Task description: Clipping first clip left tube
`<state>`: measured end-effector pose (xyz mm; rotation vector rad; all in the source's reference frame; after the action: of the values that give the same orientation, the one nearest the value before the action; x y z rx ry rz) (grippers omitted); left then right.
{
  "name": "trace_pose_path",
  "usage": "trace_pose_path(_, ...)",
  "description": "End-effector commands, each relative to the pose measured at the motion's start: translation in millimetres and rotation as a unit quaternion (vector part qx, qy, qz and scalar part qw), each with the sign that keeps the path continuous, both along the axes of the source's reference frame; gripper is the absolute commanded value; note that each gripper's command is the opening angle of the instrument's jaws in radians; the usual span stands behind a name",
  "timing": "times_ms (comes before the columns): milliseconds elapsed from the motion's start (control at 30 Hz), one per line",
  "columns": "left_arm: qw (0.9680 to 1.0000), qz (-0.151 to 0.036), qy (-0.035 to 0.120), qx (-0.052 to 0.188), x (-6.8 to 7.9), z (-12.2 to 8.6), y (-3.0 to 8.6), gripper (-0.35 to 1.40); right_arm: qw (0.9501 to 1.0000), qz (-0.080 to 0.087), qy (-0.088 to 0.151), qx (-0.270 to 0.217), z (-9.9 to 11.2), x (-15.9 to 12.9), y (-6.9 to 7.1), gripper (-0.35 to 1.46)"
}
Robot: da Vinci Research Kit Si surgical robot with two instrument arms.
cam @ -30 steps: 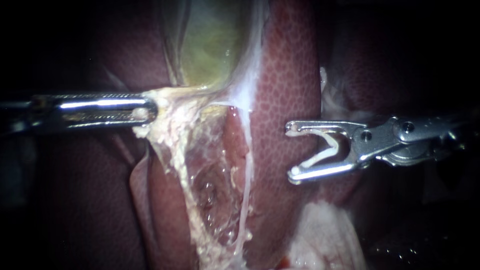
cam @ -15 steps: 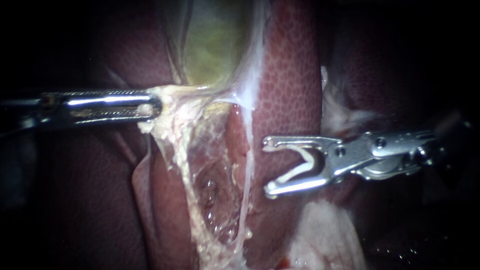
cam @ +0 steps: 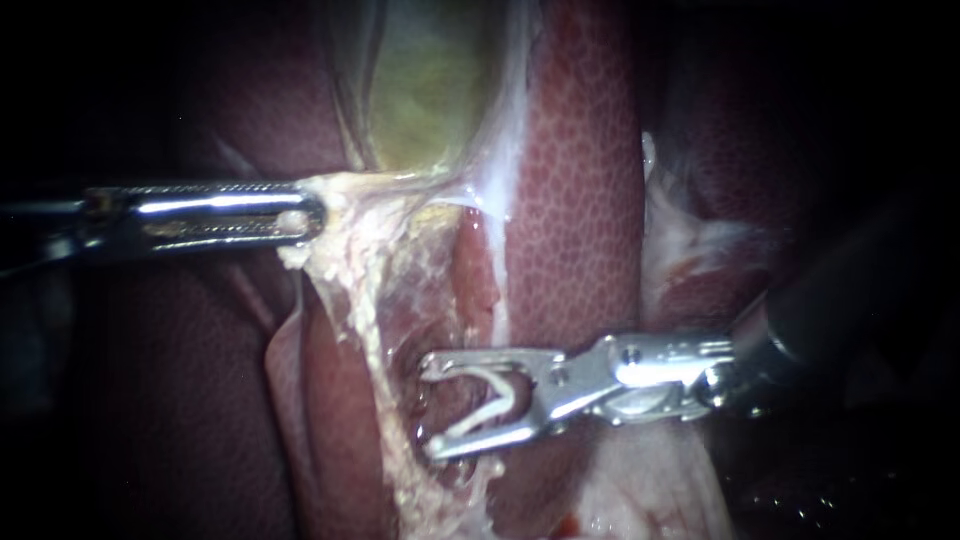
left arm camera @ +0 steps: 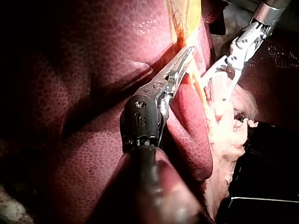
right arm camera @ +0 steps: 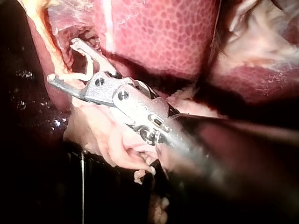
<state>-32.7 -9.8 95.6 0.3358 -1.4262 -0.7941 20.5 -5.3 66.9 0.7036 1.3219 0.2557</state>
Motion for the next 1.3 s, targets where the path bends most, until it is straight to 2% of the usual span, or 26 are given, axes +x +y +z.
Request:
trace_pose_path(33,1.0000,0.000,0.000,0.000,0.0,0.0,0.0,-0.35,1.0000,-0.002,0.000,0.003,0.3,0.3,-0.3,0.59)
trace_pose_path(200,1.0000,-0.001,-0.001,0.000,0.0,0.0,0.0,-0.35,0.9999,-0.009,0.002,0.010,1.1,1.5,-1.2,0.59)
trace_pose_path(433,1.0000,0.000,0.000,0.000,0.0,0.1,0.0,-0.35,0.9999,-0.009,0.002,0.009,1.2,1.8,-1.3,0.59)
trace_pose_path(633,1.0000,0.000,0.000,-0.001,0.0,0.2,-0.1,-0.35,0.9999,-0.010,0.003,0.013,0.4,1.1,-0.5,0.58)
trace_pose_path(967,1.0000,0.000,0.000,-0.001,0.0,0.3,-0.2,-0.35,0.9997,-0.010,0.005,0.021,-2.2,0.2,1.0,0.58)
trace_pose_path(1300,1.0000,0.001,0.002,-0.001,-0.2,0.4,-0.2,-0.35,0.9997,-0.010,0.005,0.020,-2.2,0.8,0.8,0.58)
